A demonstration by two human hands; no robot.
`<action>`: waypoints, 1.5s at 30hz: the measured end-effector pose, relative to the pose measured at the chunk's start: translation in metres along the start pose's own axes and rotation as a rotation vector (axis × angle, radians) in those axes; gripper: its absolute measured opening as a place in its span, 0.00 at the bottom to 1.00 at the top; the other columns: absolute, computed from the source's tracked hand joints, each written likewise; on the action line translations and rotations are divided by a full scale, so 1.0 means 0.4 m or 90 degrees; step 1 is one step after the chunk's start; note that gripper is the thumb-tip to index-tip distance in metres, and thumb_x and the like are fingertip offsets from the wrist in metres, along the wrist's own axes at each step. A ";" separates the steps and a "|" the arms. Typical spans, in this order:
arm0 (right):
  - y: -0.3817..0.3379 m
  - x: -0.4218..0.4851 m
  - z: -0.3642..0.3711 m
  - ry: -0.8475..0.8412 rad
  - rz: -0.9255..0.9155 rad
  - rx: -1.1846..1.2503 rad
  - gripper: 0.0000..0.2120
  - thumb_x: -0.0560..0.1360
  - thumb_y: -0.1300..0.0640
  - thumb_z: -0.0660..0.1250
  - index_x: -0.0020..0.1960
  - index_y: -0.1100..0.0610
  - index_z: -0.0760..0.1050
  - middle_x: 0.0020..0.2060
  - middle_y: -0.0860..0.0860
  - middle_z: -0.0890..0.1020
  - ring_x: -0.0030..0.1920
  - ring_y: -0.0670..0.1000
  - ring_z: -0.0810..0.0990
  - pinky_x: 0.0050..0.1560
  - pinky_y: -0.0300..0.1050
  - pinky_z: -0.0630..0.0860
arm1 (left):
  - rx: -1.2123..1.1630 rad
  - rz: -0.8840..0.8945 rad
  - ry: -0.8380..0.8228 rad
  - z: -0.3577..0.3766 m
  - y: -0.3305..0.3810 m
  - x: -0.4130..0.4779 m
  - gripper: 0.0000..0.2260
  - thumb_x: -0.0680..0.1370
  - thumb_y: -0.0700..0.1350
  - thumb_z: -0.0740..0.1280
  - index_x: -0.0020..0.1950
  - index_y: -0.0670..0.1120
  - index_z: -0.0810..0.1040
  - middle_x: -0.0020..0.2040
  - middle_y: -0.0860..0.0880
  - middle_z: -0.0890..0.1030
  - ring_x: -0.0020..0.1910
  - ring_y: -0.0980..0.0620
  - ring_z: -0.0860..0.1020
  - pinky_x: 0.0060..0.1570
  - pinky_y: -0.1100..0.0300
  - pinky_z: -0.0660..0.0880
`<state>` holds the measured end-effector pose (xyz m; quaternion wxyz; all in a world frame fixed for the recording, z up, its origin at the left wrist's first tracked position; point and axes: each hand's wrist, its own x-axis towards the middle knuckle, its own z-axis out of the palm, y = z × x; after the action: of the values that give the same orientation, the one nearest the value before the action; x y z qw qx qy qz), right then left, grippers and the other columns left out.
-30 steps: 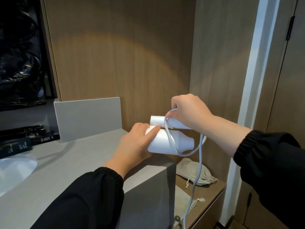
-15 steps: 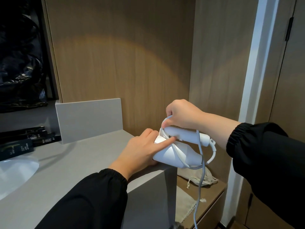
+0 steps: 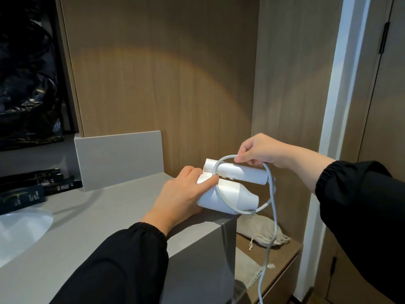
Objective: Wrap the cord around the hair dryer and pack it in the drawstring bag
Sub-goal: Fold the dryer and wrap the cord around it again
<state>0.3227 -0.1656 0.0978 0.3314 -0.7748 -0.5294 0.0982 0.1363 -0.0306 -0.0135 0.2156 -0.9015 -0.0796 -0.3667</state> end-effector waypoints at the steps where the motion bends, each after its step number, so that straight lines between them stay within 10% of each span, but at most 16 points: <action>1: 0.008 0.002 -0.005 -0.017 0.012 0.020 0.07 0.75 0.58 0.70 0.44 0.63 0.81 0.29 0.51 0.76 0.28 0.46 0.69 0.32 0.37 0.70 | 0.000 0.001 -0.005 -0.001 -0.001 0.001 0.33 0.64 0.55 0.77 0.64 0.54 0.66 0.51 0.46 0.77 0.50 0.47 0.75 0.29 0.56 0.79; 12: 0.080 0.012 -0.019 0.006 0.090 -0.031 0.21 0.75 0.44 0.67 0.45 0.64 0.81 0.32 0.55 0.79 0.35 0.50 0.77 0.33 0.38 0.74 | -0.003 0.023 0.040 -0.017 -0.012 -0.004 0.35 0.60 0.55 0.79 0.63 0.51 0.68 0.51 0.45 0.79 0.48 0.46 0.77 0.30 0.57 0.78; 21: 0.120 0.011 -0.013 -0.049 0.105 0.418 0.07 0.77 0.61 0.66 0.49 0.65 0.78 0.39 0.60 0.75 0.29 0.48 0.75 0.27 0.36 0.73 | -0.160 -0.073 0.098 -0.021 -0.008 -0.017 0.34 0.63 0.53 0.77 0.64 0.51 0.67 0.53 0.48 0.78 0.50 0.48 0.76 0.36 0.53 0.80; 30: 0.130 -0.018 0.090 -0.084 0.085 0.207 0.16 0.81 0.52 0.59 0.48 0.62 0.79 0.26 0.51 0.69 0.25 0.47 0.63 0.29 0.41 0.64 | -0.269 -0.388 0.092 -0.020 -0.021 -0.029 0.36 0.63 0.55 0.76 0.67 0.55 0.65 0.56 0.52 0.78 0.53 0.48 0.76 0.48 0.53 0.76; 45: -0.016 -0.056 0.274 0.018 -0.035 -0.294 0.10 0.80 0.48 0.60 0.45 0.52 0.74 0.34 0.47 0.76 0.34 0.46 0.77 0.39 0.36 0.72 | -0.127 -0.460 0.009 -0.016 -0.030 -0.027 0.35 0.67 0.57 0.72 0.69 0.53 0.60 0.55 0.48 0.77 0.52 0.47 0.74 0.38 0.57 0.69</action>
<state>0.2533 -0.1391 0.0137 0.1549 -0.8167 -0.5540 -0.0455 0.1208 -0.0228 -0.0130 -0.0161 -0.8292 -0.3547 -0.4316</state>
